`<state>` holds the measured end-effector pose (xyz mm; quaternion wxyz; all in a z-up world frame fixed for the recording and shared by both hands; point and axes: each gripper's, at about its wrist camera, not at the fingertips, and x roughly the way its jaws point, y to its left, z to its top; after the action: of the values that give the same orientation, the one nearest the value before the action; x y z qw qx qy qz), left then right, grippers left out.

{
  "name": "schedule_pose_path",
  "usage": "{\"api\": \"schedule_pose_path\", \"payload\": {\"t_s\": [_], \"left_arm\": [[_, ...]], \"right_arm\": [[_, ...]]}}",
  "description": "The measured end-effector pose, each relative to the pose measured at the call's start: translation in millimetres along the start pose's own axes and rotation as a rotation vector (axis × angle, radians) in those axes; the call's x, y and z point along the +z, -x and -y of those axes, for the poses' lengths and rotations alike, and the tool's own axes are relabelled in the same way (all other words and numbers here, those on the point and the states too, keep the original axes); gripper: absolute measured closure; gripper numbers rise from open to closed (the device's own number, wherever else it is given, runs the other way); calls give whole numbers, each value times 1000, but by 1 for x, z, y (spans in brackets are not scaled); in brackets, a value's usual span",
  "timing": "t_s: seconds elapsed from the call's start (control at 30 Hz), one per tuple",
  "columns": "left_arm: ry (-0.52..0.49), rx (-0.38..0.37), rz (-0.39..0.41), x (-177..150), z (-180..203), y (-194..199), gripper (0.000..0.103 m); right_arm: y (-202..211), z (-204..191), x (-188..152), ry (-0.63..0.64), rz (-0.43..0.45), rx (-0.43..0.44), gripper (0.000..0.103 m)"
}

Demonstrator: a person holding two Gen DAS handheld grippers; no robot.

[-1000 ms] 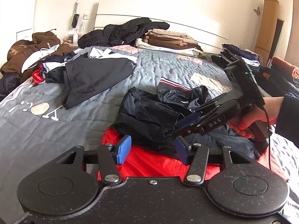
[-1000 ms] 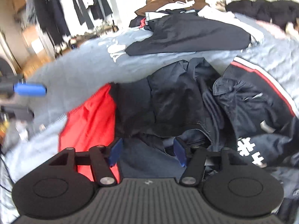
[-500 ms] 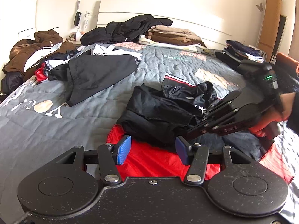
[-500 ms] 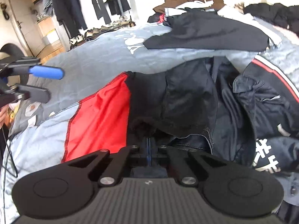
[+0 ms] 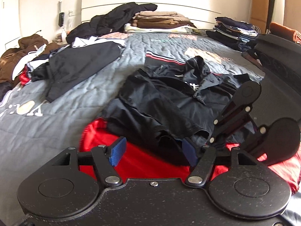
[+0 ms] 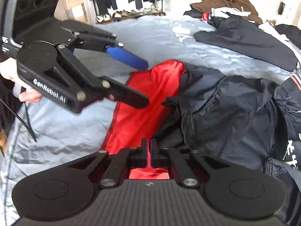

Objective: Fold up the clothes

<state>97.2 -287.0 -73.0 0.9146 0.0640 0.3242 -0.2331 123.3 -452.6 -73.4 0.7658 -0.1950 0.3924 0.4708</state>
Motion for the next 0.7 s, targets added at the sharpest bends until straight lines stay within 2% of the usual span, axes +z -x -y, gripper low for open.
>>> {"api": "schedule_pose_path", "payload": {"t_s": [0.07,0.27,0.43,0.5,0.57,0.7], "left_arm": [[-2,-13,-5,-3,4,-8,38],[2,13,-36,-10,14,-26,45],[117,-10,-38,-10,4,-31,45],[166,-21,-41,-9,-1,-32,58],[172,-9,-49,-11,-3,-35,83],[164,-3,-54,-11,-3,-33,94]], "right_arm": [[-2,-4,-5,3,-3,-15,101],[0,-11,-21,-10,5,-24,101],[8,-14,-28,-19,12,-34,100],[14,-11,-29,-34,16,-53,100],[22,-7,-31,-52,26,-95,100],[33,5,-31,-94,60,-229,99]]}}
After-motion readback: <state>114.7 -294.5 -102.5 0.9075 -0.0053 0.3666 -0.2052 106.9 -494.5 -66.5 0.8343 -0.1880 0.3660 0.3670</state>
